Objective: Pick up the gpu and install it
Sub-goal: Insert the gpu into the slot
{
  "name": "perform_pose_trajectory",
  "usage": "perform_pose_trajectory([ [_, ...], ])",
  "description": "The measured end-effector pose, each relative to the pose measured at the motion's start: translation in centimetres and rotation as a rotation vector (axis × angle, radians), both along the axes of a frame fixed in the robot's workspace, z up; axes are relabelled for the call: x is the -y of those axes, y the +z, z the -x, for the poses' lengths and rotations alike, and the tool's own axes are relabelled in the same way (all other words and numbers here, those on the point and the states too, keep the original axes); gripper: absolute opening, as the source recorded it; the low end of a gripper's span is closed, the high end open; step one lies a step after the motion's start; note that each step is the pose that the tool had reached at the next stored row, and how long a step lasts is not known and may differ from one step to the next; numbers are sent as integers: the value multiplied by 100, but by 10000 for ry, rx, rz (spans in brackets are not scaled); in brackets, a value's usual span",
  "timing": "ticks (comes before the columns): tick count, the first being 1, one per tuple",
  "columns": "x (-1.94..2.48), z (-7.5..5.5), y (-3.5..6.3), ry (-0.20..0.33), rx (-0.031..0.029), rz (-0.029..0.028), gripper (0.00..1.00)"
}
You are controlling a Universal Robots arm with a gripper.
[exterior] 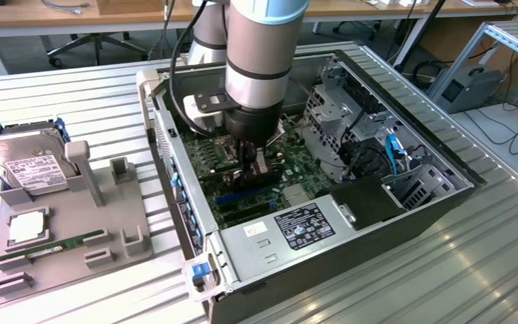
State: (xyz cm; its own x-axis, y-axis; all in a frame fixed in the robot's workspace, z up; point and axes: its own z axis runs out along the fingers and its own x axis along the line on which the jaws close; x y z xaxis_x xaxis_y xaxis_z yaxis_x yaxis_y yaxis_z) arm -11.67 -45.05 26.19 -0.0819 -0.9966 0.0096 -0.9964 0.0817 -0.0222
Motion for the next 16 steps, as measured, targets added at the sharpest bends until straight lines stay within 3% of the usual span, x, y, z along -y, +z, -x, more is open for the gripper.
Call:
perform_pose_trajectory([
  [9, 2, 0, 3, 1, 5, 0, 27],
  [16, 1, 0, 73, 1, 6, -2, 27],
])
